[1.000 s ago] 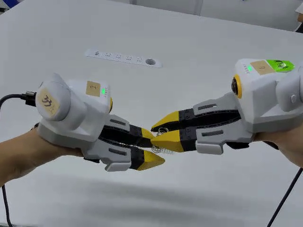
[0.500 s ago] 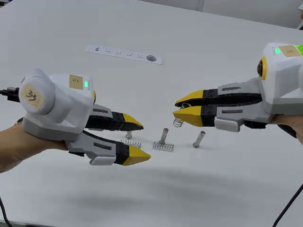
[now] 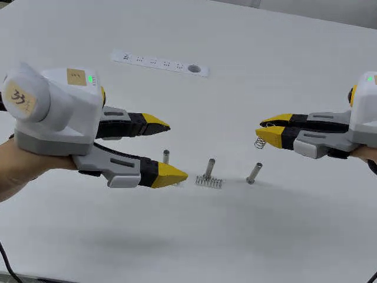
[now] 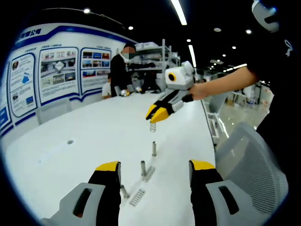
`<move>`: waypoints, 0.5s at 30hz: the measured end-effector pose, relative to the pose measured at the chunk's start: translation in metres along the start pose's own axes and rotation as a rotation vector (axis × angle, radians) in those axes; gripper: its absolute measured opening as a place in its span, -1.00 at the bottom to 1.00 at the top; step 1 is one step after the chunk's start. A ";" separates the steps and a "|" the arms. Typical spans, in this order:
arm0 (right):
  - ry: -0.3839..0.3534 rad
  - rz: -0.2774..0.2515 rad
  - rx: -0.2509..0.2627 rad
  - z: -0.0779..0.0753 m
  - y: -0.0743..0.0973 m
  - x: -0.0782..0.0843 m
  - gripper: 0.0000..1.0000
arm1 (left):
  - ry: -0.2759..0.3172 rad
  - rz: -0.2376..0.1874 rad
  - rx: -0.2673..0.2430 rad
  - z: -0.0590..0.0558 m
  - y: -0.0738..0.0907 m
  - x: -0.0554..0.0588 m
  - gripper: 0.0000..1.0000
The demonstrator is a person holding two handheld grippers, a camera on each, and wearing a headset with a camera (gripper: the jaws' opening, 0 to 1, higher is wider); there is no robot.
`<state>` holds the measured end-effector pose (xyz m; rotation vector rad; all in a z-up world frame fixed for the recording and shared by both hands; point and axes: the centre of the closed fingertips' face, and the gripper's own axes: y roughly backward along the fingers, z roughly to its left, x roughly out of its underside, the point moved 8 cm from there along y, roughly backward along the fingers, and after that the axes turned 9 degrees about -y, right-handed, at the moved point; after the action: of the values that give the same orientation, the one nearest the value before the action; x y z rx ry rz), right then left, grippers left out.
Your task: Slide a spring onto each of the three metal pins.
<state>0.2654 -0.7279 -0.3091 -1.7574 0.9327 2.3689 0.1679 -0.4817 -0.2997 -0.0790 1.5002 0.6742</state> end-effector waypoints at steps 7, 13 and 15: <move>-0.024 0.026 0.039 -0.009 -0.004 0.020 -0.77 | 0.018 0.025 -0.022 0.004 0.005 0.007 0.49; -0.046 0.031 0.050 -0.009 -0.006 0.026 -0.77 | 0.034 0.041 -0.048 0.008 0.008 0.011 0.72; -0.052 0.035 0.053 -0.009 -0.006 0.028 -0.77 | 0.039 0.046 -0.059 0.009 0.009 0.013 0.77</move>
<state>0.2659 -0.7361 -0.3381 -1.6668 1.0174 2.3746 0.1710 -0.4654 -0.3071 -0.1033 1.5238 0.7577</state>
